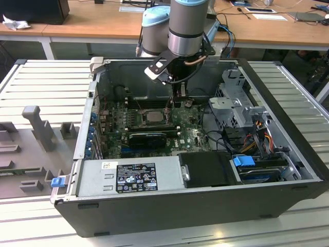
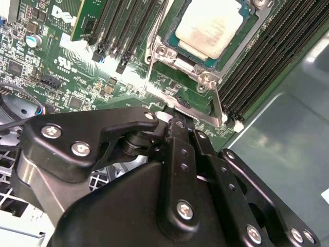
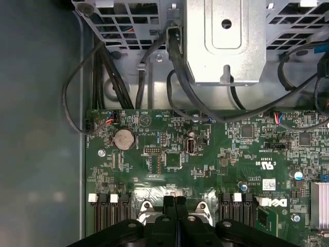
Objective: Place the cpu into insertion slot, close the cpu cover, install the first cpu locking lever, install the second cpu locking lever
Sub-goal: 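Close the cpu cover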
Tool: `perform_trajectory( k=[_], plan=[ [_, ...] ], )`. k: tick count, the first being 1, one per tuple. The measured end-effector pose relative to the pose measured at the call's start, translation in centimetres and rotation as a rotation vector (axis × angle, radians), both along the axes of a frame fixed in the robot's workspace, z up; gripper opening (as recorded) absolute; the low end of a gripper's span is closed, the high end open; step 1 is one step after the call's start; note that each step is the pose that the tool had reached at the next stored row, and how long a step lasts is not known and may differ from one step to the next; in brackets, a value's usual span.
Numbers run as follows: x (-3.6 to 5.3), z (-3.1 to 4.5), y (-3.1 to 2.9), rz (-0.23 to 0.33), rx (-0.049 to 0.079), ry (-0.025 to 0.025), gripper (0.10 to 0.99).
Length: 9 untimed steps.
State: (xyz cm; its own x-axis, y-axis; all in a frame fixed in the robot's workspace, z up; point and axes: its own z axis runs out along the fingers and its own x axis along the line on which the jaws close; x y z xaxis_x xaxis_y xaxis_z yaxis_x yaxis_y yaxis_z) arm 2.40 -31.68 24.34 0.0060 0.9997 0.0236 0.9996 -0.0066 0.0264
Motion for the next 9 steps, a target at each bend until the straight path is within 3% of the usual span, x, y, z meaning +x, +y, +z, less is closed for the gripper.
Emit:
perform_trajectory(
  k=[9],
  plan=[
    [-0.24,0.0,0.0,0.0,0.0,0.0,0.106]
  ],
)
